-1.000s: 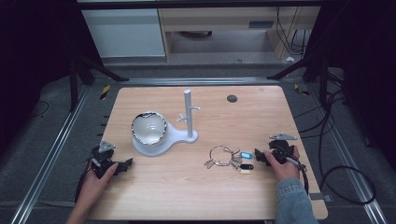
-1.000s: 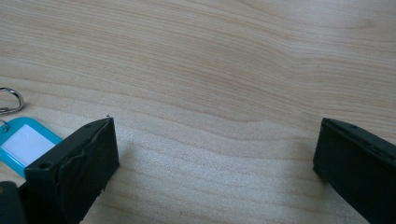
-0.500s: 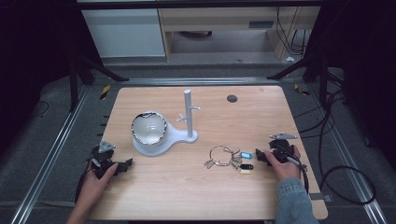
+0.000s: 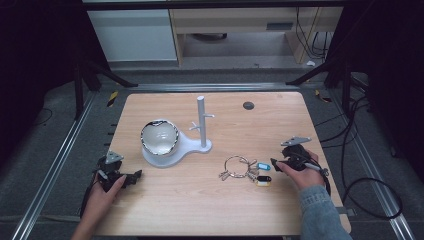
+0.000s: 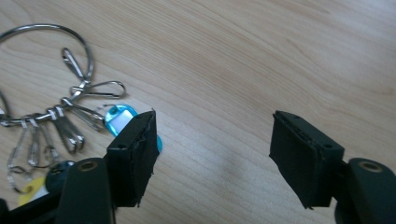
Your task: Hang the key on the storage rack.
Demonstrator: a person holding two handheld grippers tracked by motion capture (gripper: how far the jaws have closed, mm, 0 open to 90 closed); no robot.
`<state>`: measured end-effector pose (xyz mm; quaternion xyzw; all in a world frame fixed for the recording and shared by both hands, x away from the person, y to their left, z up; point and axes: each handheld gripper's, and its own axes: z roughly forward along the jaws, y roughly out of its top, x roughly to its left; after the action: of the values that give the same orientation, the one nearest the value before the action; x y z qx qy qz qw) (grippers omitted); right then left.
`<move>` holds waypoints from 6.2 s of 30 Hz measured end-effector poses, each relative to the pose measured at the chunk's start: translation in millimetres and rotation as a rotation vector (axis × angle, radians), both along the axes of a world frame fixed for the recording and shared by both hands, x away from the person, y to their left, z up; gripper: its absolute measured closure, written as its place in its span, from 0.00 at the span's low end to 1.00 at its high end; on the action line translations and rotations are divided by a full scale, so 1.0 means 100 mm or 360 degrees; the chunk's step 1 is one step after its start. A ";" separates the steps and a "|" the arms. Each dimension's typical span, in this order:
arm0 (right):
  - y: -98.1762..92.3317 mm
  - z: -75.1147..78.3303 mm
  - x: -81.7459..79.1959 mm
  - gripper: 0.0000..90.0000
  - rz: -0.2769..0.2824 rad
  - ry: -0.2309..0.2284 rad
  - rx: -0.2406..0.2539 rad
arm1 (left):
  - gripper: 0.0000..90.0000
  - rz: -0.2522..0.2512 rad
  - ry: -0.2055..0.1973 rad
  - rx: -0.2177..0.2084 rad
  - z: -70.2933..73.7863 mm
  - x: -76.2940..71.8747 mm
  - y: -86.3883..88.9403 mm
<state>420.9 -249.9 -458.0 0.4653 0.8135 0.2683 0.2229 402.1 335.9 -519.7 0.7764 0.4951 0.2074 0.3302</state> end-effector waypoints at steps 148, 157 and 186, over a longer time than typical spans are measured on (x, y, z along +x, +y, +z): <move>1.16 1.42 0.72 0.98 0.0878 0.0676 -0.0558 | 0.00 0.0003 -0.0002 -0.0004 0.00 0.00 0.00; 1.26 1.54 0.78 0.98 0.0892 0.0670 -0.0593 | 0.00 0.0002 -0.0002 -0.0004 0.00 0.00 0.00; 1.53 1.80 0.93 0.98 0.0943 0.0619 -0.0632 | 0.00 0.0008 0.0000 -0.0010 0.00 0.00 0.00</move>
<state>513.9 -97.1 -277.8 0.2007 0.9754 0.0656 0.0636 402.6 336.3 -519.8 0.7741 0.4976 0.2068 0.3322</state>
